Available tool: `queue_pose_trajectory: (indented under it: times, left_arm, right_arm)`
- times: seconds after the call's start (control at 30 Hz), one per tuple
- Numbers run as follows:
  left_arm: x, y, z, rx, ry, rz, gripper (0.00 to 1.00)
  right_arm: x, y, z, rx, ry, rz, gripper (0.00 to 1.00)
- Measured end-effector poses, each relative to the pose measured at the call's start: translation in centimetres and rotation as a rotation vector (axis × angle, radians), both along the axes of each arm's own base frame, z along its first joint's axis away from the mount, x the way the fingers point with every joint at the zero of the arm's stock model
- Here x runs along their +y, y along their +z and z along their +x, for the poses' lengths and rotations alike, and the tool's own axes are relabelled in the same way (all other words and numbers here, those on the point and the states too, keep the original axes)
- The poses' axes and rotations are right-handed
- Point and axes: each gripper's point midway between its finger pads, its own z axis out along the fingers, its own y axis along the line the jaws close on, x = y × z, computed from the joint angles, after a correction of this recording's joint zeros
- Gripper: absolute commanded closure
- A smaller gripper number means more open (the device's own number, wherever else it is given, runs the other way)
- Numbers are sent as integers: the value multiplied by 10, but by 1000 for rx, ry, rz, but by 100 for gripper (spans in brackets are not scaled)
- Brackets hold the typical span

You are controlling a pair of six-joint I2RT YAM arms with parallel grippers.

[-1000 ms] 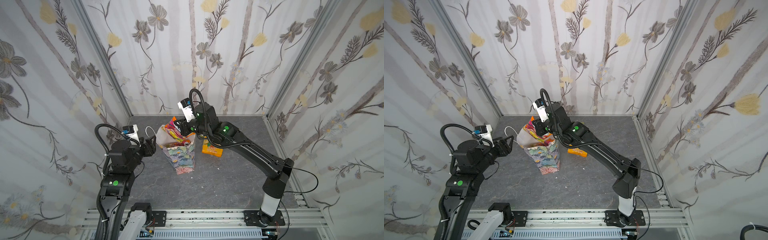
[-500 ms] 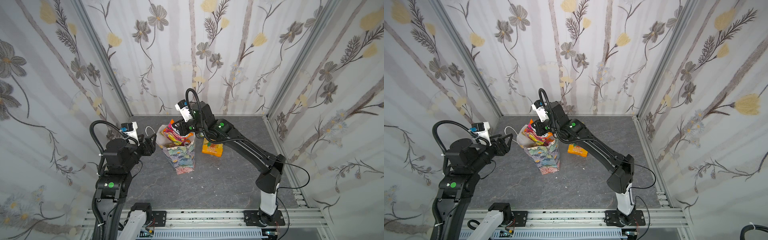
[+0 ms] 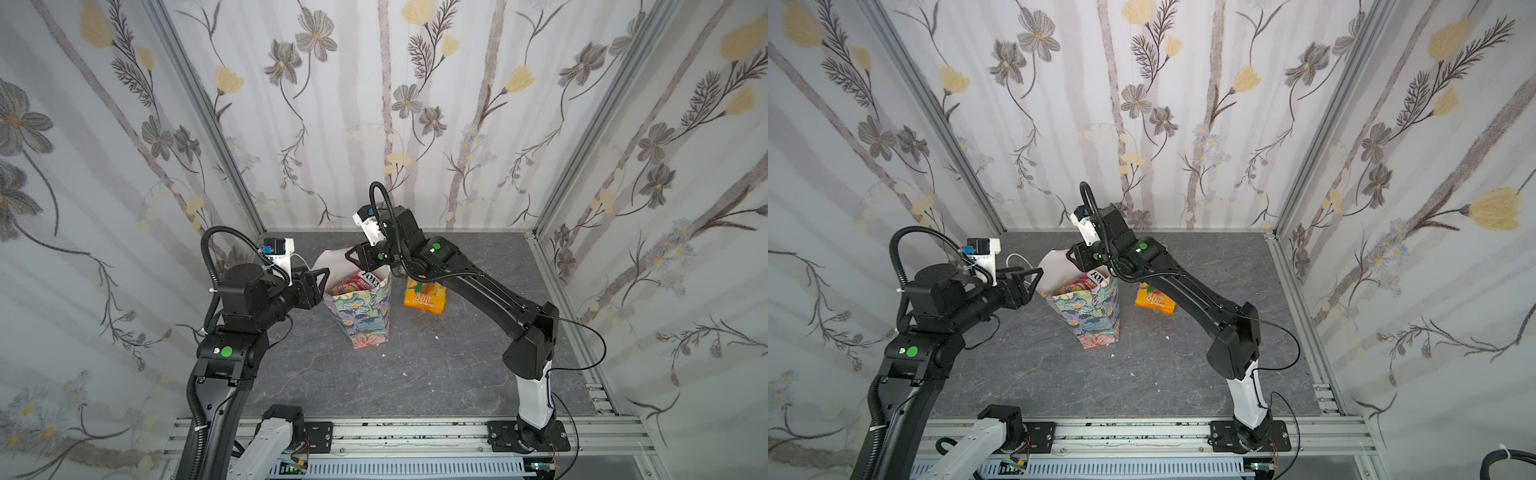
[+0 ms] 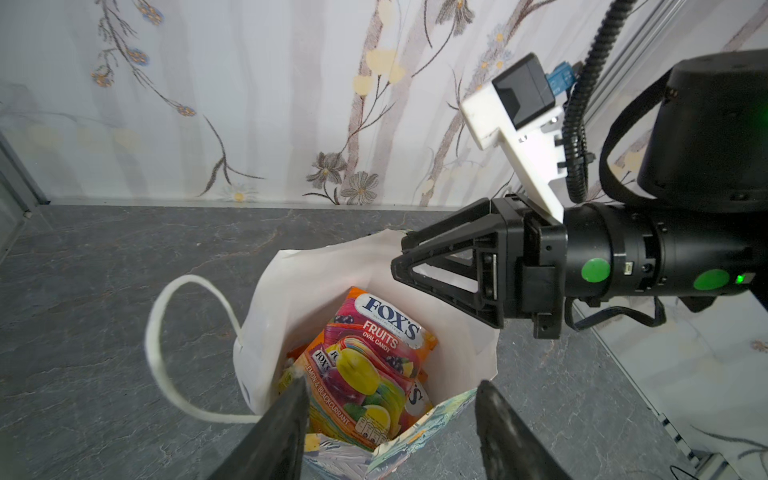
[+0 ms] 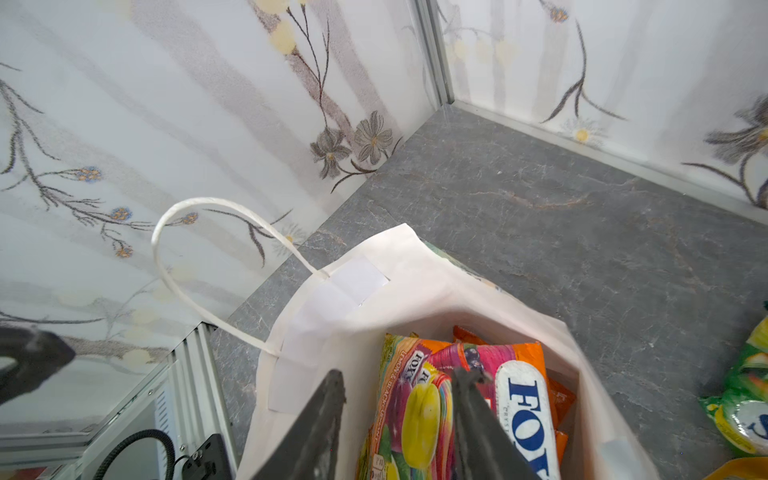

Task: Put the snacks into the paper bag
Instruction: 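Open the right gripper and withdraw it while the left gripper moves over the bag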

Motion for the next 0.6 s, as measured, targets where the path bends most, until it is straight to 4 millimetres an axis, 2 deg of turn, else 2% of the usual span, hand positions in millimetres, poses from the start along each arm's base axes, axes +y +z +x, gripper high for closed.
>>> queue_pose_trajectory:
  times: [0.07, 0.17, 0.27, 0.47, 0.6]
  left_arm:
    - [-11, -2, 0, 13, -26, 17, 39]
    - [-32, -8, 2, 35, -69, 55, 40]
    - [-43, -19, 9, 70, -65, 108, 41]
    - [-47, -21, 25, 83, -15, 158, 40]
    - [-52, -42, 42, 149, -5, 198, 41]
  right_arm:
    - [-4, 10, -3, -23, -10, 1, 56]
    - [-14, 38, -11, -86, -42, 17, 55]
    - [-25, 61, -24, -135, -51, 41, 55]
    - [-69, 64, -47, -181, -108, 59, 52]
    - [-110, 64, -69, -212, -162, 102, 49]
